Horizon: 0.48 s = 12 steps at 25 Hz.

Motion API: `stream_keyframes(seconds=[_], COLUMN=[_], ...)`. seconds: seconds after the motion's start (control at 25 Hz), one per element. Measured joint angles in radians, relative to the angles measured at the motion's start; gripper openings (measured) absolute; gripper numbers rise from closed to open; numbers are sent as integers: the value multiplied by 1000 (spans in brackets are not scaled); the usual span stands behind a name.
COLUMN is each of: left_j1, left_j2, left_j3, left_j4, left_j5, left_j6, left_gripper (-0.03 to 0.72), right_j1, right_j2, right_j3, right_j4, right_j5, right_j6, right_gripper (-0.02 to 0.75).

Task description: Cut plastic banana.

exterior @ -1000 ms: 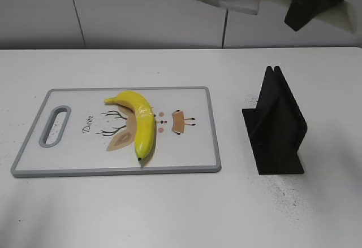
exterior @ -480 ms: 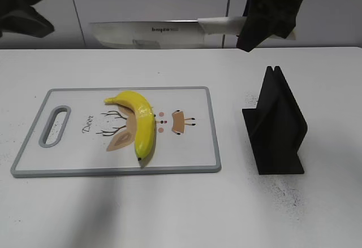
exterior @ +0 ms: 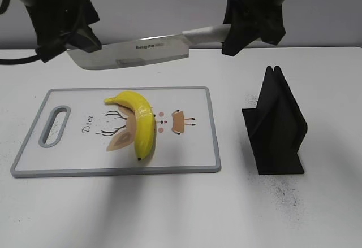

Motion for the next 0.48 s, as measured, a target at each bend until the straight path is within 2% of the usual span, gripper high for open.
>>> stream_keyframes(seconds=[0.24,0.32,0.48], left_j1=[0,0,0], left_j2=[43,53,78], left_j3=[-1,-1,-1], left_j4=[-6,-8,-12], left_j5=[-7,-11,-10], left_j6=[18,22,26], left_gripper=[470,390,150], right_j1=[1,1,1], right_j2=[9,18,32], right_j3=[-3,-4,-4], right_j4=[24,28,36], right_j5=[-29,-30,-61], right_j6=[-34,-39,-57], right_gripper=[160,160,160])
